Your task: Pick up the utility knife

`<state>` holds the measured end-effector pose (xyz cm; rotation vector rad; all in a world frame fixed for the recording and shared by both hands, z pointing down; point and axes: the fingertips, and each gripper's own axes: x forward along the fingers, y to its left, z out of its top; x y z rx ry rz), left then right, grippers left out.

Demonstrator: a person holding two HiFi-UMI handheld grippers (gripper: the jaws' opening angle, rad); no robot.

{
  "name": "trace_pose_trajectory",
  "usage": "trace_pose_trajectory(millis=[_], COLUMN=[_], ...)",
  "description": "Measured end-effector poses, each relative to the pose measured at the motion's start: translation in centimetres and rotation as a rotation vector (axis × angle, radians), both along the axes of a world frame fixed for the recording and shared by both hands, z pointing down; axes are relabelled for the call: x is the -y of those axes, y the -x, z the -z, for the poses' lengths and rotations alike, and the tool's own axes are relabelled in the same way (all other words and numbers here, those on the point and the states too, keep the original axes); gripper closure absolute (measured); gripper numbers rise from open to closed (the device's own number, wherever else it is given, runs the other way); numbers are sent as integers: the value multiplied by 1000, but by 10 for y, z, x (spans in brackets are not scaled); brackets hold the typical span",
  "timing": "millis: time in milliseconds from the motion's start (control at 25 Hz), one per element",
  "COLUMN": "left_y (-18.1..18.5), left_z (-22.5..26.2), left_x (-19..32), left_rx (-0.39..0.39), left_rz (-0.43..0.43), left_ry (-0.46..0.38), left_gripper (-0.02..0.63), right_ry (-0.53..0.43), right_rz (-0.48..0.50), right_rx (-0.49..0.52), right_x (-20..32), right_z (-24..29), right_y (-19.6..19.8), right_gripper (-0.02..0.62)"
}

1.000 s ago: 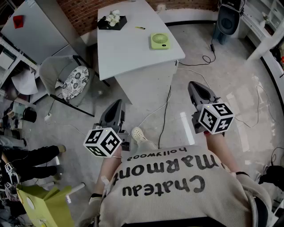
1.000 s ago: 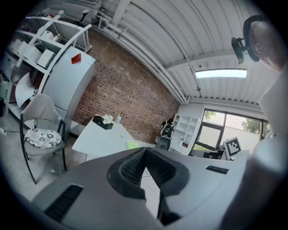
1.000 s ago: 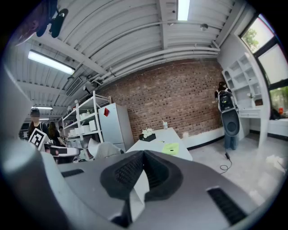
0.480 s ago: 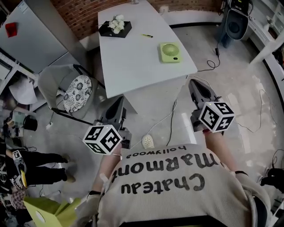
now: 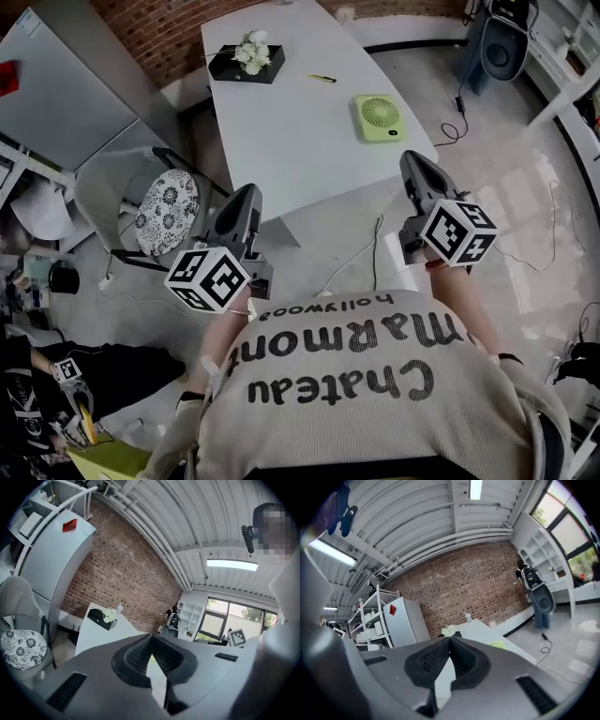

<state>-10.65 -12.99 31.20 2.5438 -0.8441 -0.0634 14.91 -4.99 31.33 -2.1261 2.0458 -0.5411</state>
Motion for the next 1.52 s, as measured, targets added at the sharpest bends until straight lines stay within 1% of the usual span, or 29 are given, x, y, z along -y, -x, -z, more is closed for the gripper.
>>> trace_pose_trajectory(millis=[160,360,480,600,760,920,1120,1280,1400,1520], left_y=[6,11,12,10,3,-14,-21,-22,-20,-15], left_z=[-25,-60,-75,-81,-77,-66,-46,-37,-41,-55], left_x=[13,18,23,33,61,91,126,146,157,161], left_rx=[9,27,36,52,48,31,10,18,2,-24], left_rz=[3,20,23,32,65,99,201,287,350,434], left_ry=[39,123,153,166,162,140,115,80,66,101], left_gripper=[604,606,605,605,606,605,605,604,604,604], right_ry=[80,195,237,260,266,232,167,124,126,173], right_rz=[-5,-14,-11,18,62,104,160,206,236,288], right_rx=[16,63,92,93,90,96,98,101,125,121], right_x=[13,20,30,49,87,131,186,232,262,289], right_z=[-35,-73,-92,-103,-105,-94,-72,-63,-73,-92], right_y=[7,4,2,2,-6,-20,-42,-62,-77,-90], right_gripper=[592,592,592,592,592,592,592,592,592,592])
